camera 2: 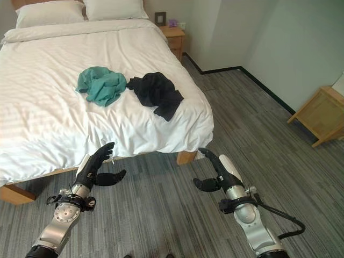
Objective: Pick up bed clothes into laundry basket.
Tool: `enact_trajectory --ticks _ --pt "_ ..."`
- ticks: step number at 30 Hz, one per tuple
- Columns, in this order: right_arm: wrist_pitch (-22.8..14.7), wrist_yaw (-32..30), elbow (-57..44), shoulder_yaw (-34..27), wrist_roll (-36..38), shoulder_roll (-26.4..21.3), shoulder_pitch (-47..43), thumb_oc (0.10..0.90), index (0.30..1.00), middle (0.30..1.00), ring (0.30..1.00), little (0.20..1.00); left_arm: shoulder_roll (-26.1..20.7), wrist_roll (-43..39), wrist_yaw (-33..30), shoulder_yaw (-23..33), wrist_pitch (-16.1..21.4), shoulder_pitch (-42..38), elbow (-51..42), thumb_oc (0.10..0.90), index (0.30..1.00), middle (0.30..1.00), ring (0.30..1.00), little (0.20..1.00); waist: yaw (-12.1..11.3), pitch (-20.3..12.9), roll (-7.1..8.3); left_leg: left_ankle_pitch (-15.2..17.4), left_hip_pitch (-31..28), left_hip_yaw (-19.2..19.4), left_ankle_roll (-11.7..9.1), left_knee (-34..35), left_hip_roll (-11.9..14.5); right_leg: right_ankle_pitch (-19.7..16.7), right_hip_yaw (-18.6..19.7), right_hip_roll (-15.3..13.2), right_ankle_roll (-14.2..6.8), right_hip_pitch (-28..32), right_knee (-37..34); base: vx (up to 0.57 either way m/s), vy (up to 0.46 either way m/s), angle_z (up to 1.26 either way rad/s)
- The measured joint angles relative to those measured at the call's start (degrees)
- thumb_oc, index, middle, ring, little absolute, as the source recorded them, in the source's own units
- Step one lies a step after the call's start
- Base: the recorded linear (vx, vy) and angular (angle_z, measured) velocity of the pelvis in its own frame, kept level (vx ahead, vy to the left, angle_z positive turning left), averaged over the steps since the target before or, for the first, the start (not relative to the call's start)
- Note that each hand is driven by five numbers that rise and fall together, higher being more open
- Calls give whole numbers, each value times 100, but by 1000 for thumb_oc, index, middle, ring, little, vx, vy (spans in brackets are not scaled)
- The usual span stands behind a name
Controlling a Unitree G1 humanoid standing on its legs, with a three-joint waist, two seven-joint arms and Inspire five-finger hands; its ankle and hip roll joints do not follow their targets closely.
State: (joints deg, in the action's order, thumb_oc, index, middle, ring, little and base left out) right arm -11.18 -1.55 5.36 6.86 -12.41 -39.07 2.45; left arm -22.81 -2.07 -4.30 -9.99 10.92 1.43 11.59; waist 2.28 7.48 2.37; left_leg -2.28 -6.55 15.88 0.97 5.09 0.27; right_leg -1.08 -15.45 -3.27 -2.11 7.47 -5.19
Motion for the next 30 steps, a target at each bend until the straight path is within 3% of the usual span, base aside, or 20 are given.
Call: enact_trajectory --ticks 8,9,11,12,13,14,17,20,21,22,23,24,25,27,28,29,30 --pt "-107 6 -131 185 -345 30 10 800 900 900 900 900 -151 -4 -27 133 -2 268 -153 800 900 900 900 900 -134 122 22 64 145 91 -44 10 11 12 171 -13 -60 -300 184 -6 17 -8" --pt "-78 4 -127 183 -386 65 27 800 900 900 900 900 -159 -7 -36 128 -2 268 -149 800 900 900 900 900 -109 155 0 63 210 87 -19 2 15 15 179 -9 -138 -444 420 12 49 -8" --pt "46 -4 -99 160 -434 193 -124 800 900 900 900 900 -128 -13 -123 123 -10 252 -138 800 900 900 900 900 5 447 -240 -15 201 63 42 -3 243 369 182 -93 -704 -1199 1925 147 -11 -2" --pt "64 -5 -102 185 -439 282 -75 800 900 900 900 900 -119 -18 -168 126 -9 249 -107 800 900 900 900 900 88 498 -218 77 174 -4 116 -4 216 573 226 -249 -826 -1552 2441 340 -95 13" --pt "71 -3 -124 199 -440 374 -69 800 900 900 900 900 -127 -17 -189 157 -17 249 -99 800 900 900 900 900 143 511 -168 52 184 8 99 -3 184 556 250 -424 -828 -1725 2485 301 -145 2" --pt "72 -25 -145 258 -438 387 -70 800 900 900 900 900 -123 -17 -196 179 -9 253 -99 800 900 900 900 900 161 539 -160 105 176 2 104 0 151 547 290 -547 -815 -1973 2463 412 -227 5" --pt "79 -61 -177 330 -446 505 -35 800 900 900 900 900 -121 -18 -261 151 -11 191 -78 800 900 900 900 900 256 581 -143 160 227 -148 -56 0 188 299 310 -773 -723 -2212 1344 268 -185 26" --pt "137 -80 -176 383 -460 601 88 800 900 900 900 900 -112 -14 -265 86 -8 16 0 800 900 900 900 900 509 567 -88 162 306 -734 -225 15 214 -257 521 -972 -789 -2076 258 329 -233 101" --pt "158 -80 -176 382 -470 650 205 800 900 900 900 900 -113 -13 -271 56 -9 8 15 800 900 900 900 900 504 545 -22 214 204 -831 -368 27 239 -480 528 -1012 -733 -1877 55 259 -166 73" --pt "198 -70 -134 386 -490 650 250 800 900 900 900 900 -22 -15 -273 53 -11 51 38 800 900 900 900 900 484 533 -132 282 102 -874 -476 31 422 -900 475 -877 -702 -1722 -3 354 -258 60" --pt "245 -71 -99 381 -505 622 259 800 900 900 900 900 91 -16 -270 49 -10 131 40 800 900 900 900 900 484 530 -337 337 -18 -872 -497 17 702 -966 471 -590 -618 -1570 -4 258 -266 27" --pt "280 -74 -104 369 -506 606 244 800 900 900 900 900 162 -18 -268 45 -5 202 27 800 900 900 900 900 459 491 -464 209 -116 -820 -557 -38 848 -951 447 -357 -366 -1455 0 202 -265 16" --pt "281 -79 -87 349 -507 613 202 800 900 900 900 900 183 -21 -264 44 -6 185 37 800 900 900 900 900 452 518 -479 167 -3 -756 -723 -346 942 -878 430 -258 -262 -1377 -1 145 -262 2" --pt "283 -88 -127 243 -507 530 226 800 900 900 900 900 260 -94 -262 -80 -9 69 133 800 900 900 900 900 345 622 -226 67 405 -719 -1000 -1758 1068 -747 385 -282 22 -1029 3 168 -234 -6" --pt "285 -115 -139 175 -506 509 241 800 900 900 900 900 285 -129 -263 -133 -4 87 116 800 900 900 900 900 328 623 -162 46 491 -701 -1054 -2142 1116 -723 393 -280 146 -898 6 256 -231 -10" --pt "283 -183 -141 140 -507 463 203 800 900 900 900 900 316 -128 -256 -142 3 110 96 800 900 900 900 900 321 624 -167 -227 588 -727 -1177 -2500 1116 -547 405 -191 234 -776 25 180 -139 -19" --pt "302 -215 -144 113 -522 436 166 800 900 900 900 900 373 -137 -277 -128 6 98 95 800 900 900 900 900 272 677 -50 -224 804 -753 -1285 -2953 1138 -470 504 -228 307 -667 5 302 -121 -41"
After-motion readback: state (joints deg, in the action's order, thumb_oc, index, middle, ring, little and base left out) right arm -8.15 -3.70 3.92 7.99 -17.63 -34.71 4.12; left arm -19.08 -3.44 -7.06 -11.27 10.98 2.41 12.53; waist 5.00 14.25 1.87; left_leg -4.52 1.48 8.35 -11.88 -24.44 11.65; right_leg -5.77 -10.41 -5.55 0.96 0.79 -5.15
